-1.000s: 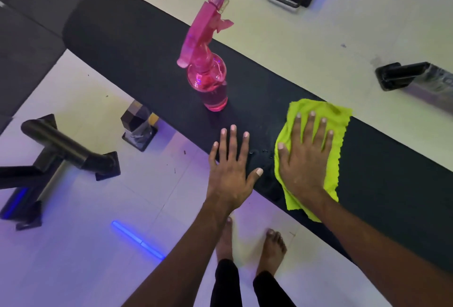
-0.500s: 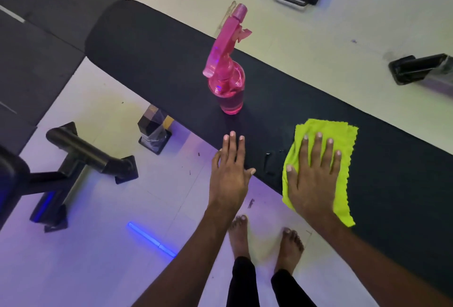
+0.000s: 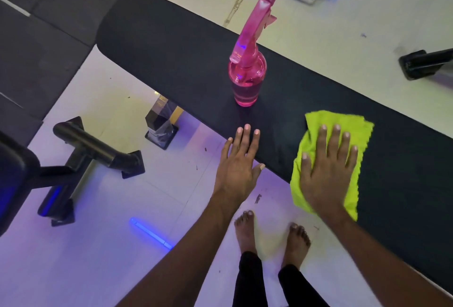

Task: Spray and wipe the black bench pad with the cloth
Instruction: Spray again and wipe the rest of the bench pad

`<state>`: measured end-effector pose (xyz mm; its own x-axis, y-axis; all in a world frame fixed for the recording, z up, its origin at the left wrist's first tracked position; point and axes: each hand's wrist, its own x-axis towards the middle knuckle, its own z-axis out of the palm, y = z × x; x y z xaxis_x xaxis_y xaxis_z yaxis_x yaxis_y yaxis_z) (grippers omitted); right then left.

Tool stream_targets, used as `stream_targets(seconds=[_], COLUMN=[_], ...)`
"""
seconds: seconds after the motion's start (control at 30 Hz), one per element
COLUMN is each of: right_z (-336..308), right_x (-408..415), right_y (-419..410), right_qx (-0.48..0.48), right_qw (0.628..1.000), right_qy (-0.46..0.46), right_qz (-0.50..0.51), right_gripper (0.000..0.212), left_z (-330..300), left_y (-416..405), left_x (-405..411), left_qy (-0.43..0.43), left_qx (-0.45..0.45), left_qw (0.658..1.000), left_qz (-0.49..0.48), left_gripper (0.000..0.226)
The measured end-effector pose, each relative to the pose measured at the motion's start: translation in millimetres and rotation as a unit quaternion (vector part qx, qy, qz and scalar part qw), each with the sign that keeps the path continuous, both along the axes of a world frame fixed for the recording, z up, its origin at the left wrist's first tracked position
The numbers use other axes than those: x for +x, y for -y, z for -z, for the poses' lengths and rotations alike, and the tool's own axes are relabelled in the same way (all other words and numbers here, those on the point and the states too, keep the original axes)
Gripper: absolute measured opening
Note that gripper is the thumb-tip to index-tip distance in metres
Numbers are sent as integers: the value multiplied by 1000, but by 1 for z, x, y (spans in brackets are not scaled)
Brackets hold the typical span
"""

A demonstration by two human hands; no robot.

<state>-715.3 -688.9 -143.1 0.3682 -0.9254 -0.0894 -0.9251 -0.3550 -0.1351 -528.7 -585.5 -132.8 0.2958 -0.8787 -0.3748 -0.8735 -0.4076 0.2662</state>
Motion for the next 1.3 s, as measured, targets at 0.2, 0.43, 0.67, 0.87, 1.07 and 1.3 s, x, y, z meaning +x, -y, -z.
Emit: stream_targets(seconds=[0.2,0.43,0.67,0.87,1.07,1.3], right_z=[5,7,7,2,0,15], right_x=[60,20,47,52,48,79], right_y=[-14,38,-6,75,-8,-5], right_qx=[16,-7,6,6,1,-20], right_qw=[999,993,987,965,999,981], right_qy=[-19,9,-47,-1,-16,-16], right_qz=[-42,-117,-156,-262,-28,-191], right_gripper=[75,69,78,64,73,74], left_z=[1,-10,6,9,6,19], left_y=[-3,-2,-10,-11,-9,-12], left_x=[6,20,35,35,47,61], left_qy=[4,-5,54,42,67,61], left_qx=[3,-7,15,-18,-44,-59], left_qw=[1000,999,998,999,997,996], left_qz=[26,44,16,7,2,-11], left_gripper=[87,74,97,89,79,79])
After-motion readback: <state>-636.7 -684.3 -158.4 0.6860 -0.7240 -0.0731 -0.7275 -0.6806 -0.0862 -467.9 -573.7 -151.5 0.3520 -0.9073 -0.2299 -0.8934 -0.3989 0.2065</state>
